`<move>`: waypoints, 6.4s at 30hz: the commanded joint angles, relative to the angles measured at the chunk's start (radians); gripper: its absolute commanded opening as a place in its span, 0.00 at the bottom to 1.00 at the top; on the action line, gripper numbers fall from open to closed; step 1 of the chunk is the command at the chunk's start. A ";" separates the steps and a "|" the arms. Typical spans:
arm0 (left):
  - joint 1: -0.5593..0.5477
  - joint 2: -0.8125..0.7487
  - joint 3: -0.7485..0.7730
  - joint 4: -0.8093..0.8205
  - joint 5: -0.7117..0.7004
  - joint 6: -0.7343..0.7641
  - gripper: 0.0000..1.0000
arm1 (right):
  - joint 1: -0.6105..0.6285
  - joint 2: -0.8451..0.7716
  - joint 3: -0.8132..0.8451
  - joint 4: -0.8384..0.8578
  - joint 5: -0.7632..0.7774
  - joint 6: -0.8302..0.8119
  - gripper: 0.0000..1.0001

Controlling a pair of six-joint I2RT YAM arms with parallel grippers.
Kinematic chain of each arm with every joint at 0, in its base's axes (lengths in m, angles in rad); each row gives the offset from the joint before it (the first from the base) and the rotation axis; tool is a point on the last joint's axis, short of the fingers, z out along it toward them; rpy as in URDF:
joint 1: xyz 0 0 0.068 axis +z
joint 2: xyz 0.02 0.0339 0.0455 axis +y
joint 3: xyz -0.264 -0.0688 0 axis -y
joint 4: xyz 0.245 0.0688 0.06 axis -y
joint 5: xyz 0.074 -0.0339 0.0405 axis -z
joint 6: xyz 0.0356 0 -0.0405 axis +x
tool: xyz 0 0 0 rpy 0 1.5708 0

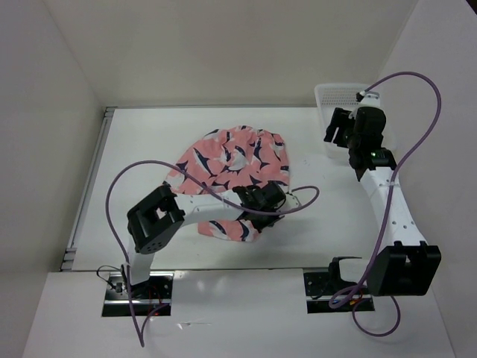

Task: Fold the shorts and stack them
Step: Move the shorts to the center of the board, then flatten the shorts out

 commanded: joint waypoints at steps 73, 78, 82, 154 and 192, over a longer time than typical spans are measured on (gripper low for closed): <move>0.582 -0.711 -0.193 -0.207 -0.247 0.003 0.00 | 0.287 0.572 0.291 0.119 -0.029 0.138 0.00; 0.645 -0.801 -0.067 -0.113 -0.416 0.003 0.00 | 0.275 0.345 0.409 0.053 -0.035 0.036 0.00; 0.645 -0.890 0.025 -0.124 -0.459 0.003 0.00 | 0.275 0.115 0.400 0.027 -0.056 0.045 0.00; 0.838 -0.475 1.427 -0.427 -0.466 0.003 0.00 | 0.192 -0.103 0.579 0.131 -0.674 0.344 0.00; 0.861 0.438 1.767 -0.723 -0.109 0.003 0.00 | 0.129 0.159 -0.097 0.297 -0.168 0.188 0.00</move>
